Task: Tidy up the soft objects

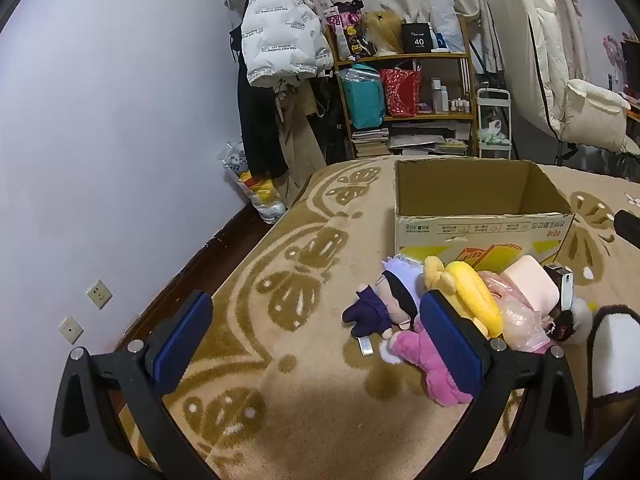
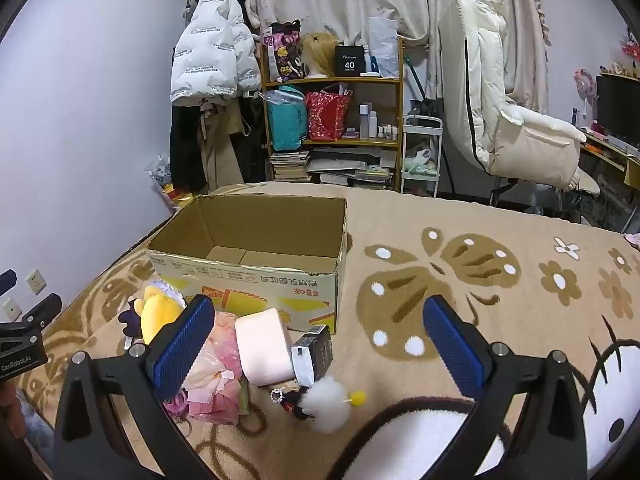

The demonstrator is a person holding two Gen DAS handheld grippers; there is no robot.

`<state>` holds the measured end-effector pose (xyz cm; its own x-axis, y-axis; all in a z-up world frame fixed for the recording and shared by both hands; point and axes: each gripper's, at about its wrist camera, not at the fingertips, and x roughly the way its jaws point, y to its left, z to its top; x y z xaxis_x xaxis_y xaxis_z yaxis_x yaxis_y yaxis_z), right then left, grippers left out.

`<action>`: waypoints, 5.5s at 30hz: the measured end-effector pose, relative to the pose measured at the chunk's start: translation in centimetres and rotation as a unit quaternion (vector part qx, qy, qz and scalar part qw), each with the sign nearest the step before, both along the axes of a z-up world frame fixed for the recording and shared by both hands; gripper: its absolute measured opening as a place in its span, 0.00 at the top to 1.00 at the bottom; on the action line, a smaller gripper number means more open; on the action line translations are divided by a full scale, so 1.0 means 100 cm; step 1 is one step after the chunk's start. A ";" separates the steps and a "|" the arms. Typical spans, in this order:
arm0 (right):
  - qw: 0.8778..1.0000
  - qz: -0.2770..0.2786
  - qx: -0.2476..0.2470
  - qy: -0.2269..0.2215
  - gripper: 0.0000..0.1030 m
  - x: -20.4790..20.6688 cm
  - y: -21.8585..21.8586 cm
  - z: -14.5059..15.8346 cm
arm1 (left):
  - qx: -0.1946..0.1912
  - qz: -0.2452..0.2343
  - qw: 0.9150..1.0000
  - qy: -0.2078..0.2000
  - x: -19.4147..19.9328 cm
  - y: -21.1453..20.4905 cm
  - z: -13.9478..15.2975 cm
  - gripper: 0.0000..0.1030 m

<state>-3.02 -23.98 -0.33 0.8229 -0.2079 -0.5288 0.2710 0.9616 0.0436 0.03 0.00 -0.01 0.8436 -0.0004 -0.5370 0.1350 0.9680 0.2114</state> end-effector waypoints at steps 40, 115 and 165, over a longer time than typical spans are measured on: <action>1.000 0.005 0.006 0.007 0.00 0.001 0.003 -0.007 | -0.001 -0.002 1.000 0.000 -0.002 -0.003 -0.001 0.01; 1.000 0.012 0.010 0.027 0.00 0.006 0.009 -0.022 | -0.001 -0.010 0.999 0.036 0.006 -0.005 -0.013 0.01; 0.979 0.049 0.054 0.189 0.12 0.089 -0.039 -0.091 | 0.008 -0.072 0.986 0.153 0.087 -0.112 -0.078 0.02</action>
